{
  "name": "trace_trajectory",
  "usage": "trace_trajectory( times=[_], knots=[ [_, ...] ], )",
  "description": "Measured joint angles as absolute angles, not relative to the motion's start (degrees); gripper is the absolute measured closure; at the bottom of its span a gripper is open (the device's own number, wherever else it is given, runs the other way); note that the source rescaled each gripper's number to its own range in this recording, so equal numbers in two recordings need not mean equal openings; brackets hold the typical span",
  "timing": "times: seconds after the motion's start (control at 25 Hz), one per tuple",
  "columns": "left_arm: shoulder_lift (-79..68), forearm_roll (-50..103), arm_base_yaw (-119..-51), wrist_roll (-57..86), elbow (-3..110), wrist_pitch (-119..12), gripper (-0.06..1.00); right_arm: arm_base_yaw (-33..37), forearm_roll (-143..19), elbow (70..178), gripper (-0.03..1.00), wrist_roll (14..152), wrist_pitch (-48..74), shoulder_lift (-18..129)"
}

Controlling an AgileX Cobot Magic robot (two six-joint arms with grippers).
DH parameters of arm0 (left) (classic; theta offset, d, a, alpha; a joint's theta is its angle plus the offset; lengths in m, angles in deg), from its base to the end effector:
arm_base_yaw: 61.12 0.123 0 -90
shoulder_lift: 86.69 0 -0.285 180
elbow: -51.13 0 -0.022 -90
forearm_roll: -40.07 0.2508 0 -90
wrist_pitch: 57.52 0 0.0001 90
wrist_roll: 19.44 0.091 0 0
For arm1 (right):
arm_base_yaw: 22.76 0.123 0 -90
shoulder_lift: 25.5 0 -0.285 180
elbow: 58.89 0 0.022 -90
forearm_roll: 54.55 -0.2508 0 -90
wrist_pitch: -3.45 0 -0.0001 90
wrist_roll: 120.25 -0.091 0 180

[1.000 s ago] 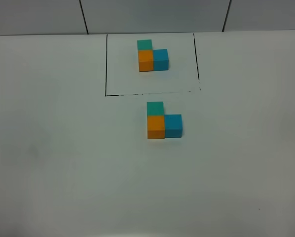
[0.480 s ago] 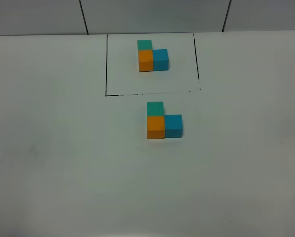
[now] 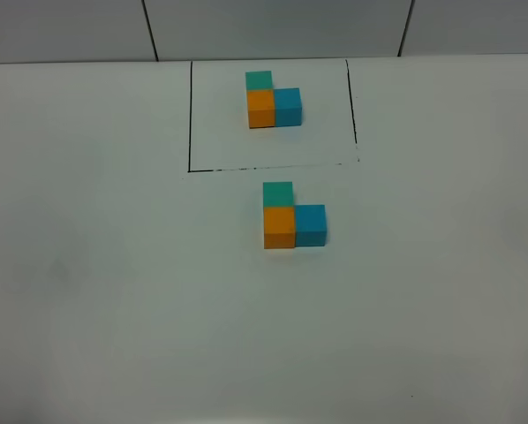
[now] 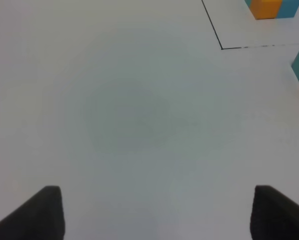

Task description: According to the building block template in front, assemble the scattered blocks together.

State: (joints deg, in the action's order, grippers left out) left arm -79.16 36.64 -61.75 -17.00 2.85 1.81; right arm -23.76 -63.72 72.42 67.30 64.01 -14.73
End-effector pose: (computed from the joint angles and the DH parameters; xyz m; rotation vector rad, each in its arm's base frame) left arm -0.0052 -0.0046 0.2808 0.0560 2.0078 -0.0511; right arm 0.0033 0.0126 0.2779 -0.1210 2.0818 0.1028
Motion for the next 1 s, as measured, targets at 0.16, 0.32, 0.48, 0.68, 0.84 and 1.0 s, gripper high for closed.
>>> trace_trajectory(
  times=[0.16,0.32,0.48,0.68,0.84,1.0],
  knots=[
    [-79.16,36.64,-61.75,-17.0,2.85,1.81,0.24,-23.17,-63.6,72.42,0.29,67.25,64.01,-14.73],
    [-79.16,36.64,-61.75,-17.0,2.85,1.81,0.24,-23.17,-63.55,72.42,0.29,67.19,64.01,-14.73],
    [-79.16,36.64,-61.75,-17.0,2.85,1.81,0.24,-23.17,-62.76,72.42,0.29,65.61,64.01,-14.73],
    [-79.16,36.64,-61.75,-17.0,2.85,1.81,0.24,-23.13,-60.06,72.42,0.3,60.93,64.01,-14.73],
    [-79.16,36.64,-61.75,-17.0,2.85,1.81,0.24,-23.13,-59.82,72.42,0.3,60.24,63.96,-14.73],
    [-79.16,36.64,-61.75,-17.0,2.85,1.81,0.24,-23.13,-59.82,72.42,0.3,60.19,63.96,-14.73]
  ],
)
